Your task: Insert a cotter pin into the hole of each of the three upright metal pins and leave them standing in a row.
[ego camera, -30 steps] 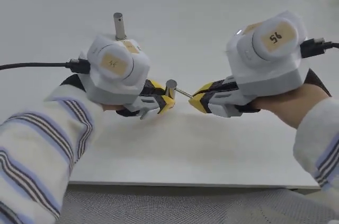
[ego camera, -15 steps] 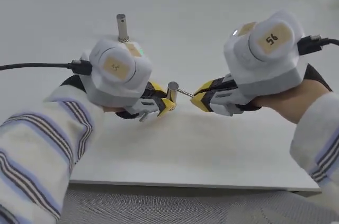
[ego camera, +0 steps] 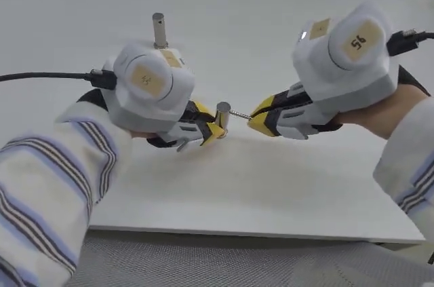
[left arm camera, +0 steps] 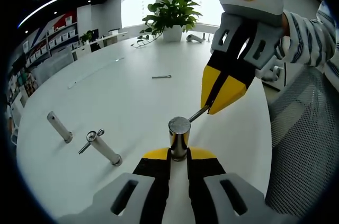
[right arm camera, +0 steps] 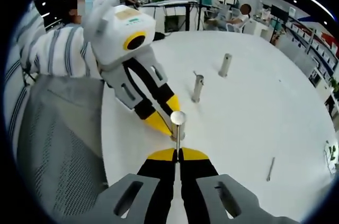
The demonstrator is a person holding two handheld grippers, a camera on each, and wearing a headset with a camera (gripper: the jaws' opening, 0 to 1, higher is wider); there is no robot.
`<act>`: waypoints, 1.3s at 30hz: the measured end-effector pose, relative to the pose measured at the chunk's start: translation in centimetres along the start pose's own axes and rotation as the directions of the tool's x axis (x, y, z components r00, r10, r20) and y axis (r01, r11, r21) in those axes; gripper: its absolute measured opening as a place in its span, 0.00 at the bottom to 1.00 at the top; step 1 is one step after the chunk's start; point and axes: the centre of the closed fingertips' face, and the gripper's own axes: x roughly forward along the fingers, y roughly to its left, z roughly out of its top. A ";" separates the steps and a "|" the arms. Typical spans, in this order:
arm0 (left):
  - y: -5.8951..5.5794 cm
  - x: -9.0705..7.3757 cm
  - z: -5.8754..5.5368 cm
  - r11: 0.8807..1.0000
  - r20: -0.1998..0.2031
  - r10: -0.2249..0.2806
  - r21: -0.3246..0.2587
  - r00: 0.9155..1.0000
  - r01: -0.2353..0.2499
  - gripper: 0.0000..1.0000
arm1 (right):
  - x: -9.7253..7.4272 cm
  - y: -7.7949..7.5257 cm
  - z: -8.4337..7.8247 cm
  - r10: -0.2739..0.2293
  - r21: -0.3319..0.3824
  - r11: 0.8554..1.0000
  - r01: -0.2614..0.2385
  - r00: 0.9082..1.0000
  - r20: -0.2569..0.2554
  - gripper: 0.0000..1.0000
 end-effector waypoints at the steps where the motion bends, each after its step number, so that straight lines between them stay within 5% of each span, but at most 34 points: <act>1: 0.0 0.0 0.0 1.000 0.000 0.000 0.000 1.000 0.000 0.10 | 0.0 0.0 0.0 0.005 -0.011 1.000 -0.005 1.000 0.000 0.03; 9: 0.1 -0.2 -0.3 1.000 -0.005 0.000 -0.002 1.000 0.000 0.08 | 0.3 -0.1 0.3 0.021 -0.039 0.999 -0.021 1.000 -0.002 0.03; 11: 0.1 -0.3 -0.6 1.000 -0.018 -0.001 0.004 1.000 0.001 0.00 | 0.5 -0.1 0.5 0.021 -0.029 0.999 -0.021 1.000 0.011 0.03; 28: 0.1 -0.1 -0.6 1.000 -0.013 -0.023 -0.006 1.000 0.023 0.00 | 1.5 -0.1 0.9 0.051 -0.034 0.998 -0.050 0.998 0.039 0.03; 39: 0.0 0.1 0.2 0.999 0.009 -0.043 0.010 0.999 0.043 0.11 | 2.0 -0.3 1.4 0.090 -0.080 0.993 -0.086 0.995 0.041 0.03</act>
